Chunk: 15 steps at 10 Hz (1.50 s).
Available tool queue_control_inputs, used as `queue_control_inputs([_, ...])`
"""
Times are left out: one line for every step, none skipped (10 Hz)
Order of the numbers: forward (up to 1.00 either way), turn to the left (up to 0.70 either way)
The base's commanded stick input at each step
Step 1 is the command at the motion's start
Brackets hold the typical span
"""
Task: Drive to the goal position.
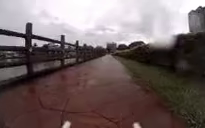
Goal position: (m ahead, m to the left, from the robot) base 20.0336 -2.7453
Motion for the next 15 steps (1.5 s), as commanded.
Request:
queue_control_inputs([0.5, 0.0])
queue_control_inputs([0.5, 0.0])
queue_control_inputs([0.5, 0.0])
queue_control_inputs([0.5, 0.0])
queue_control_inputs([0.5, 0.0])
queue_control_inputs([0.5, 0.0])
queue_control_inputs([0.5, 0.0])
queue_control_inputs([0.5, 0.0])
queue_control_inputs([0.5, 0.0])
queue_control_inputs([0.5, 0.0])
queue_control_inputs([0.5, 0.0])
queue_control_inputs([0.5, 0.0])
queue_control_inputs([0.5, 0.0])
queue_control_inputs([0.5, 0.0])
queue_control_inputs([0.5, 0.0])
